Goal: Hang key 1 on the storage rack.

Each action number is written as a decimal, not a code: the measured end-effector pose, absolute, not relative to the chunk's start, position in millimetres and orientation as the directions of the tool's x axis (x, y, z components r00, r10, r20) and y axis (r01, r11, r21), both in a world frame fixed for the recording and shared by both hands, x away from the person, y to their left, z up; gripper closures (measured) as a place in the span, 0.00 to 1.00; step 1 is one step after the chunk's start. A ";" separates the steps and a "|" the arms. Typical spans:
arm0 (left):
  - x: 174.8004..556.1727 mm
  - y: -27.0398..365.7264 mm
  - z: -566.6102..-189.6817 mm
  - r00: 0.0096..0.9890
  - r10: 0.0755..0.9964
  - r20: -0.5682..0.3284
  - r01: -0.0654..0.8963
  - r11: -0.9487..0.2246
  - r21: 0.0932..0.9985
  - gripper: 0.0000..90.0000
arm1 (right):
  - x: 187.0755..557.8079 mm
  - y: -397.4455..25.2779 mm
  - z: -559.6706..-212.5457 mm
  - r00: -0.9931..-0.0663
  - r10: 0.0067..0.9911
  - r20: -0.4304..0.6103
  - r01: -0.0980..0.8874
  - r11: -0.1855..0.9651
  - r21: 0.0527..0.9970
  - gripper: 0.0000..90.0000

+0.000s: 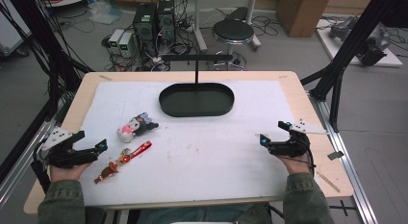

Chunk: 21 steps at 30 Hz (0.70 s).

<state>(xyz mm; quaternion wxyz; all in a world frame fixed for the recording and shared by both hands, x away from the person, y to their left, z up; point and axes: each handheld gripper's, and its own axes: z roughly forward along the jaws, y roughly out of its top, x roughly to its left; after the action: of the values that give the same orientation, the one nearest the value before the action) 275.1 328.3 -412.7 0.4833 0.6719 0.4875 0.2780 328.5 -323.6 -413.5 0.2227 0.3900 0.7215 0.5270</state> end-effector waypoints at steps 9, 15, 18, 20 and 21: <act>274.7 328.1 -412.4 0.377 0.921 -0.099 0.391 -0.061 0.919 0.07 | 329.1 -322.8 -413.9 -0.599 0.796 0.092 0.331 0.142 0.933 0.00; 275.5 326.1 -410.2 0.388 0.917 -0.096 0.417 -0.082 0.905 0.07 | 328.9 -322.8 -413.9 -0.594 0.800 0.088 0.331 0.142 0.933 0.00; 276.2 324.4 -409.0 0.394 0.914 -0.093 0.424 -0.091 0.901 0.07 | 328.6 -323.3 -413.6 -0.592 0.801 0.089 0.327 0.139 0.935 0.00; 277.0 321.9 -407.9 0.400 0.911 -0.095 0.429 -0.095 0.898 0.07 | 328.5 -322.7 -413.8 -0.592 0.800 0.094 0.333 0.136 0.933 0.00; 277.4 321.0 -407.4 0.405 0.909 -0.095 0.430 -0.098 0.898 0.07 | 328.7 -322.6 -413.9 -0.595 0.799 0.089 0.331 0.143 0.933 0.00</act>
<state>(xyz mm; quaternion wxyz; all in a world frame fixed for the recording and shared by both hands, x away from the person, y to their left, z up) 277.4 321.0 -407.4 0.4682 0.6952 0.4816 0.2562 328.7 -322.6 -413.9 0.2227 0.3909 0.7224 0.5252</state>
